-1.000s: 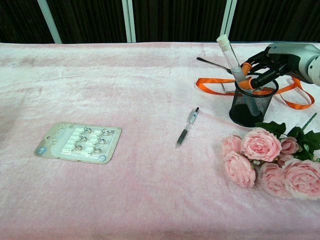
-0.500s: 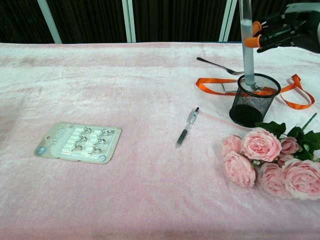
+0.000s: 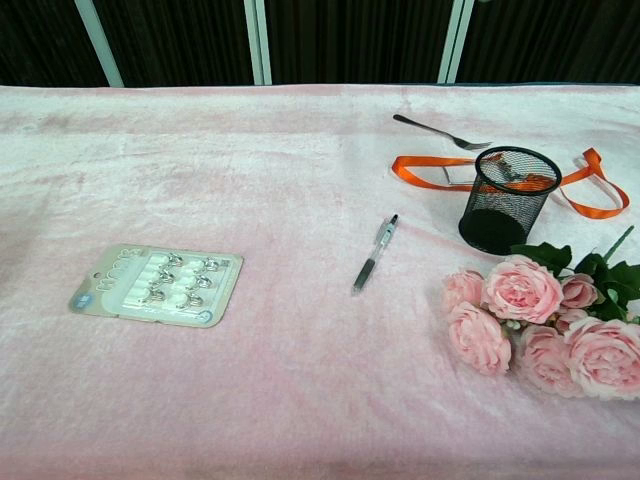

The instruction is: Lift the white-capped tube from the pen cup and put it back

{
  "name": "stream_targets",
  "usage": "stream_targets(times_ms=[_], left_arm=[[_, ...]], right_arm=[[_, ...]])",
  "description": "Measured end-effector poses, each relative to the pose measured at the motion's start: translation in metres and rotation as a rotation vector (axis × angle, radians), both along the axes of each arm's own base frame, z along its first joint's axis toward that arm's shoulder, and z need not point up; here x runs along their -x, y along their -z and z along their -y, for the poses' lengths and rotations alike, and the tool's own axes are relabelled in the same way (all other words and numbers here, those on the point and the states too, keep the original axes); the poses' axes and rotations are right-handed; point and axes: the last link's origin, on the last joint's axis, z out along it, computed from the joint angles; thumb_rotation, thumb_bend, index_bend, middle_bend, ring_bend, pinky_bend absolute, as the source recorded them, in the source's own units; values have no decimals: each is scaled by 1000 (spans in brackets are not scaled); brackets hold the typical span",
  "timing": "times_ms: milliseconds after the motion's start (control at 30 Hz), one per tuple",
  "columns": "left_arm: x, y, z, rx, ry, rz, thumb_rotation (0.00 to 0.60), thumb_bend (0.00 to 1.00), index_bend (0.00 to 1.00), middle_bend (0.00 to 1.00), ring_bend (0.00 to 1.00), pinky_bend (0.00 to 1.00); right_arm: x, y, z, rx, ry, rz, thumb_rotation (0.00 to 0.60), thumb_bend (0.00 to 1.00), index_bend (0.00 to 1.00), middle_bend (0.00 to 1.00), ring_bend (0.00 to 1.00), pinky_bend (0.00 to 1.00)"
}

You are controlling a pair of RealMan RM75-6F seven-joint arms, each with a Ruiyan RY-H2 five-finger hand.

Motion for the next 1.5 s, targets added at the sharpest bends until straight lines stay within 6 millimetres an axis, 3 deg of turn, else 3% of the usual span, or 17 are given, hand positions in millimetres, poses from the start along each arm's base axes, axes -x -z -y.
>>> stream_targets(times_ms=[267, 433, 633, 867, 1167, 1333, 1500], left_arm=[[-1, 2, 0, 4, 3, -2, 600, 337, 151, 88, 0, 19], [-2, 2, 1, 6, 4, 1, 600, 337, 151, 88, 0, 19], [-1, -1, 1, -4, 4, 7, 600, 337, 151, 88, 0, 19], [0, -3, 1, -7, 3, 10, 600, 337, 151, 88, 0, 19], [1, -2, 0, -4, -3, 8, 600, 336, 153, 88, 0, 20], [0, 0, 1, -1, -6, -1, 600, 337, 160, 88, 0, 20], [-1, 1, 1, 0, -5, -2, 600, 337, 161, 88, 0, 20]], right_arm=[[0, -41, -16, 121, -147, 282, 600, 337, 605, 122, 152, 163], [6, -36, -31, 101, -316, 213, 600, 345, 605, 108, 152, 163], [9, -15, -33, 71, -393, -15, 600, 354, 609, 93, 145, 163], [16, 14, -21, 159, -449, -540, 600, 357, 609, 88, 139, 163], [26, 32, -5, 300, -465, -1081, 600, 357, 608, 87, 138, 163], [27, 32, 2, 336, -403, -1202, 600, 357, 608, 86, 138, 163], [15, 25, 5, 319, -357, -1152, 600, 358, 609, 84, 135, 163]])
